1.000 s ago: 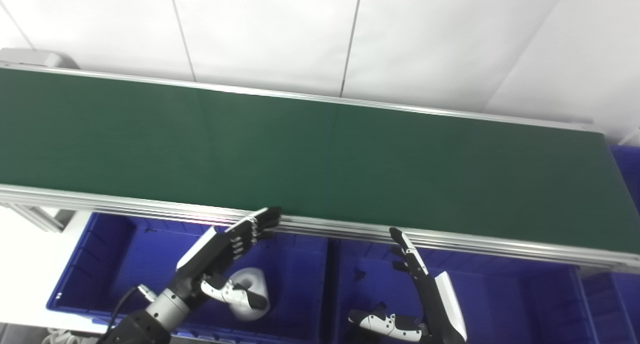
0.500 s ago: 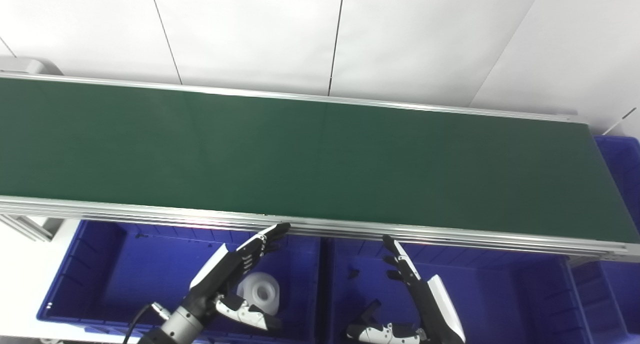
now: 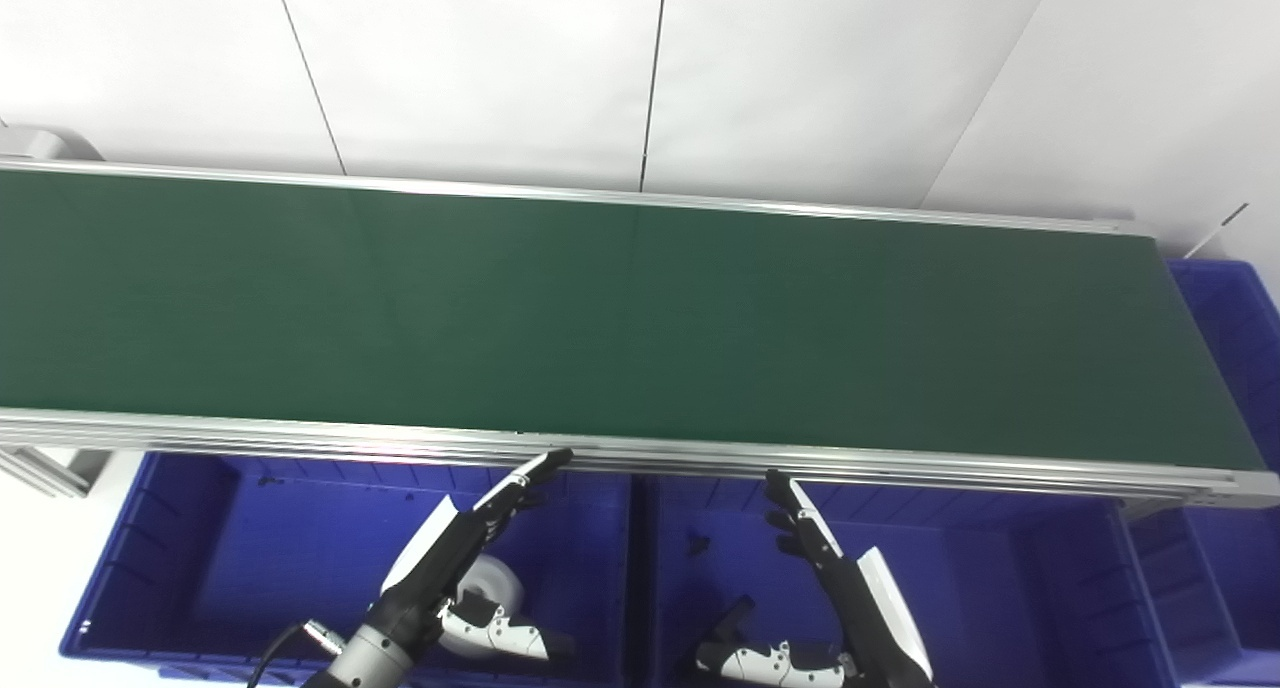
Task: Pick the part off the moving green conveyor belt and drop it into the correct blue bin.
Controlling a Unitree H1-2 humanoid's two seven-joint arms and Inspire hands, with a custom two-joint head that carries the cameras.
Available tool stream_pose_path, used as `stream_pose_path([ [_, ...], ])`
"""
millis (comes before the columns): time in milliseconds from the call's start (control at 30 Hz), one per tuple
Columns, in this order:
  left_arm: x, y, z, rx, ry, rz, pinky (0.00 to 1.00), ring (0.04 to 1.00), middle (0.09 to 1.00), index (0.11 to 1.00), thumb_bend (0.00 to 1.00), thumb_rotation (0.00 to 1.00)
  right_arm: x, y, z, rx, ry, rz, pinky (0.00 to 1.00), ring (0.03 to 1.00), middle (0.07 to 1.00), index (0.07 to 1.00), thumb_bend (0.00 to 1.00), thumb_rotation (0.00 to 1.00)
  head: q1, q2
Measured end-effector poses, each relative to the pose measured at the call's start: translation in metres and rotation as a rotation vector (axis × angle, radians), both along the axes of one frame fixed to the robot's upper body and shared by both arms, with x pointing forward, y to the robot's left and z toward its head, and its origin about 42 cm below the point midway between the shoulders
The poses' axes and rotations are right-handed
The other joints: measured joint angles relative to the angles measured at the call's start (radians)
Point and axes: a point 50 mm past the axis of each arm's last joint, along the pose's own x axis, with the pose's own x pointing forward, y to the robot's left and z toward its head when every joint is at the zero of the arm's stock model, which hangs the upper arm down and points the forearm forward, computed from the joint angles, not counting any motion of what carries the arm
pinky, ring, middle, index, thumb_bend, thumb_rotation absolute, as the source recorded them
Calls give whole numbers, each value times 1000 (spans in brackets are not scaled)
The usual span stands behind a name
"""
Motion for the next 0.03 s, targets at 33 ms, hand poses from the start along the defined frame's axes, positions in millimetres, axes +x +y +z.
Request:
stream_pose_path([
  [33, 0, 0, 0, 2, -1, 3, 913, 967, 976, 934, 856, 285, 0, 0, 0, 3, 1, -1, 879, 921, 949, 980, 762, 204, 0, 0],
])
